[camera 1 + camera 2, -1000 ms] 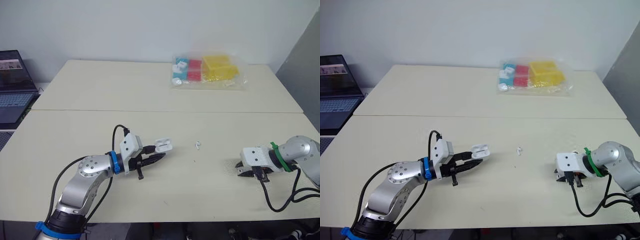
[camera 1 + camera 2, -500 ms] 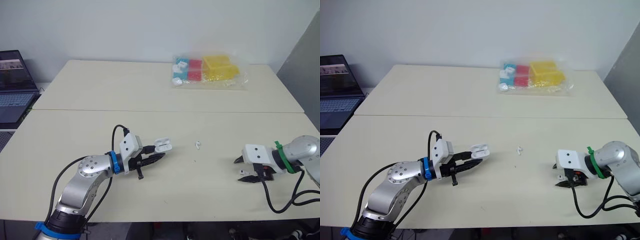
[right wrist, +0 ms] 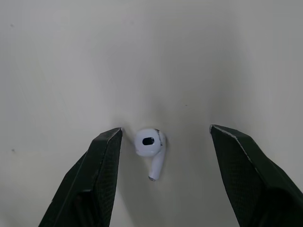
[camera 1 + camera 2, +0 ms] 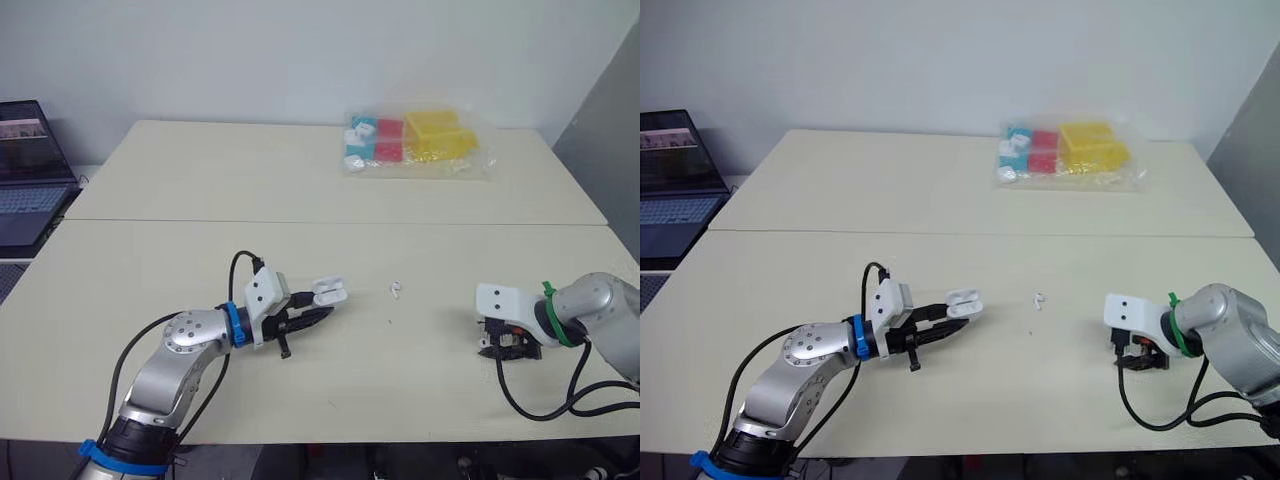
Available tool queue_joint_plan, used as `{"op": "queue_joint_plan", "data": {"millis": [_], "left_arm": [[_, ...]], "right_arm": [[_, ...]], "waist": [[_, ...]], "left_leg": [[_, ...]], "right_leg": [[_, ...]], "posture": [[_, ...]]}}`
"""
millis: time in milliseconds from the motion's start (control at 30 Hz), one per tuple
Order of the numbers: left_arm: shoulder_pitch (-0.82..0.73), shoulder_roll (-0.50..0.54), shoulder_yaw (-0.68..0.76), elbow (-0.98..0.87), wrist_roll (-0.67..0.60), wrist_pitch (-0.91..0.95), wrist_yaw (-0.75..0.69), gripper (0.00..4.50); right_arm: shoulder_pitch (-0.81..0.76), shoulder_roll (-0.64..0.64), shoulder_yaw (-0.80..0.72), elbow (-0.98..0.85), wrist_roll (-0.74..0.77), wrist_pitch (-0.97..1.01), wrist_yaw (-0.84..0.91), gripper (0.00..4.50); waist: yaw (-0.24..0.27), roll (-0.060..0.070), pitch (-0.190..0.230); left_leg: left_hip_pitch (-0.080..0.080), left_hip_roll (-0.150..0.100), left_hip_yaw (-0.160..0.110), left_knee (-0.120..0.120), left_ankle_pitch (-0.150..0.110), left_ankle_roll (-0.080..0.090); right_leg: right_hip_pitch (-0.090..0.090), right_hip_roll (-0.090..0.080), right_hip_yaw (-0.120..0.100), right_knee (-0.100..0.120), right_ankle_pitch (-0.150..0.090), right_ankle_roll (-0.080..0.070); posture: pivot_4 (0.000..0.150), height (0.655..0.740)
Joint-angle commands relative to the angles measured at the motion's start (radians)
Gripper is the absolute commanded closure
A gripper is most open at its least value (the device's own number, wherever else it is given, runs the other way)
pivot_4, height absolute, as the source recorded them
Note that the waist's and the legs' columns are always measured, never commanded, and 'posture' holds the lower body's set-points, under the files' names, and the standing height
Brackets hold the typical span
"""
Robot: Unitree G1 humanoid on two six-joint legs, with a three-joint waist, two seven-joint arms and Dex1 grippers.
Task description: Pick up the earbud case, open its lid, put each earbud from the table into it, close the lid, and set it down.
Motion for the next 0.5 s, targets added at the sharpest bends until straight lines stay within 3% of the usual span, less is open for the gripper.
{"op": "queue_joint_plan", "data": {"millis": [33,300,500], "left_arm": [[-0.012,-0.004,0.005,-0.014,-0.001,-0.021,-0.002,3.69],[-0.01,-0.007,0.003,-0.015,0.001,-0.022,0.002,3.69],[-0.014,-0.01,0.002,-0.01,0.002,-0.023,0.002,3.69]], "right_arm": [[-0.026,-0.004,0.017,0.012,-0.017,-0.006,0.015,1.43],[-0.026,-0.014,0.035,0.022,-0.021,-0.018,0.04,1.43],[-0.023,-0.006,0.032,0.021,-0.018,-0.013,0.039,3.44]], "waist": [[0.0,0.0,0.0],[0.0,0.0,0.0],[0.0,0.0,0.0]], "left_leg": [[0.0,0.0,0.0,0.0,0.0,0.0],[0.0,0.0,0.0,0.001,0.0,0.0],[0.0,0.0,0.0,0.003,0.0,0.0]], "right_leg": [[0.0,0.0,0.0,0.0,0.0,0.0],[0.0,0.0,0.0,0.0,0.002,0.004],[0.001,0.0,0.0,0.001,0.002,0.004]], "posture": [[0.15,0.74],[0.15,0.74],[0.15,0.74]]}}
